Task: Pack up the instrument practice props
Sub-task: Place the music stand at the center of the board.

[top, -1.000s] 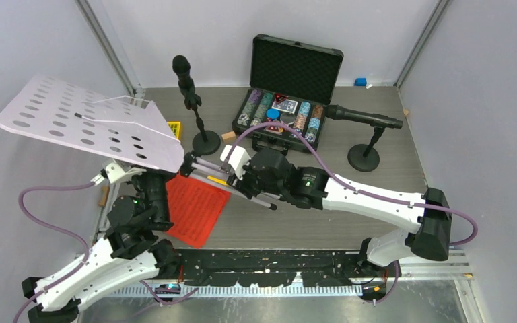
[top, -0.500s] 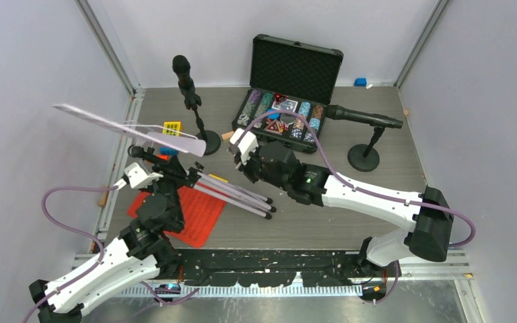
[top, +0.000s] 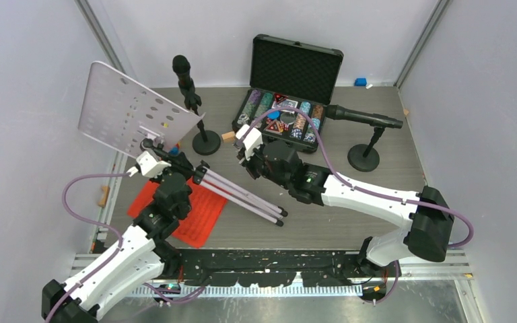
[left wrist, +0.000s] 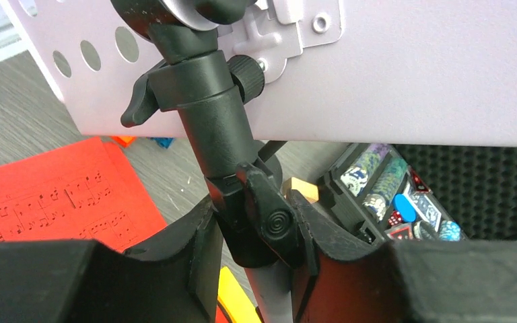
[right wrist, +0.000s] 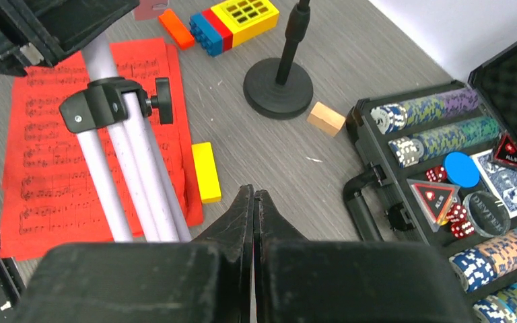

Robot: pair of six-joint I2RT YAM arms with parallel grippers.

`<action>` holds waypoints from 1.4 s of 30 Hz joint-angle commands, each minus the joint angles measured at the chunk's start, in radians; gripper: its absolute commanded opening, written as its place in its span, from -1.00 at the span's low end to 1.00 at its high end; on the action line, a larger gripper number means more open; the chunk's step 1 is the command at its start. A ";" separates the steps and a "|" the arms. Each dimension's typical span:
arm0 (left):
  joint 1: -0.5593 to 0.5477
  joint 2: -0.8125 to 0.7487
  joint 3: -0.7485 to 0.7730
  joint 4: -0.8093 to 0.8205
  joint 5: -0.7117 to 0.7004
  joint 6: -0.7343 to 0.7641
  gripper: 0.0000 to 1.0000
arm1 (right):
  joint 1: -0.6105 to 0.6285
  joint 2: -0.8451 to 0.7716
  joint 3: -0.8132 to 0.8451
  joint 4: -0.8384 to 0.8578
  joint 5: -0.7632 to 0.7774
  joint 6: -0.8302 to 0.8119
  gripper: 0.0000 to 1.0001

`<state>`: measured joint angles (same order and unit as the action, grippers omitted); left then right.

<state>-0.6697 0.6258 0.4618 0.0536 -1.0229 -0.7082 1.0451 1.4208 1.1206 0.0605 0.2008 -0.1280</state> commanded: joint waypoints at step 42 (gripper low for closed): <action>0.085 -0.014 0.193 -0.745 -0.278 -0.292 -1.00 | 0.000 -0.138 -0.218 0.065 0.079 0.112 -1.00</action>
<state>-0.5957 0.6224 0.5884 -0.7193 -1.0508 -0.9817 1.0451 1.3281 0.9100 0.0822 0.2577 -0.0376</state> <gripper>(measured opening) 0.359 0.016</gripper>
